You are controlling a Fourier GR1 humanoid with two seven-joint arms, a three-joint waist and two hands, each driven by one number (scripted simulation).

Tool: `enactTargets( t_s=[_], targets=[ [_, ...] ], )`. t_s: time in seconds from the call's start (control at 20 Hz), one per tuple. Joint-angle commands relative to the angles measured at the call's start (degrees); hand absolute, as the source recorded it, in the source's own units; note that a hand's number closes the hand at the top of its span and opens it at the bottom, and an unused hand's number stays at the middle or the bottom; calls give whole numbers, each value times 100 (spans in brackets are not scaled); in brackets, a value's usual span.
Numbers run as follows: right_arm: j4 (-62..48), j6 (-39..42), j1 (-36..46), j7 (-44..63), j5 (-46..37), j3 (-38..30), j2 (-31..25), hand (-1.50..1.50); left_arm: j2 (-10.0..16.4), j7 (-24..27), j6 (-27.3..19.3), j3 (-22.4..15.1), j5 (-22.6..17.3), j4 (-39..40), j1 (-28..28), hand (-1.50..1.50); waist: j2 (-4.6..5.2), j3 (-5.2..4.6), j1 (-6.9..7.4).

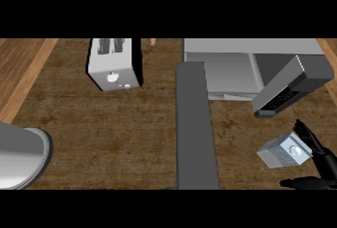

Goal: Pick up the milk, place it into the microwave and close the microwave

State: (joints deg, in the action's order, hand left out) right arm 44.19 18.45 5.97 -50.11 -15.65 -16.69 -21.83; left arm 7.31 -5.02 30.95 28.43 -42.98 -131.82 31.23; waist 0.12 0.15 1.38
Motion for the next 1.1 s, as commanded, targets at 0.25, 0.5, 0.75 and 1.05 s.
enactTargets(
  t_s=[0.25, 0.5, 0.75, 1.05],
  targets=[
    [-1761, 73, 815, -1438, -205, 156, -134, -150, -239, -79, 100, -14, -107, -394, 156, -150, 21, 12, 41],
    [-2096, 293, 1044, -1444, -32, 197, 61, -150, -93, -138, 192, 89, -420, -347, 249, -150, 22, 15, 69],
    [-2258, 546, 1118, -1443, 96, 298, 253, 150, -84, -293, 84, 9, -487, -593, 350, -150, 21, 21, 68],
    [-2365, 592, 1285, -1740, -27, 549, 66, 150, -49, -179, 120, 51, -290, -296, 52, -150, 36, 17, 21]
  ],
)
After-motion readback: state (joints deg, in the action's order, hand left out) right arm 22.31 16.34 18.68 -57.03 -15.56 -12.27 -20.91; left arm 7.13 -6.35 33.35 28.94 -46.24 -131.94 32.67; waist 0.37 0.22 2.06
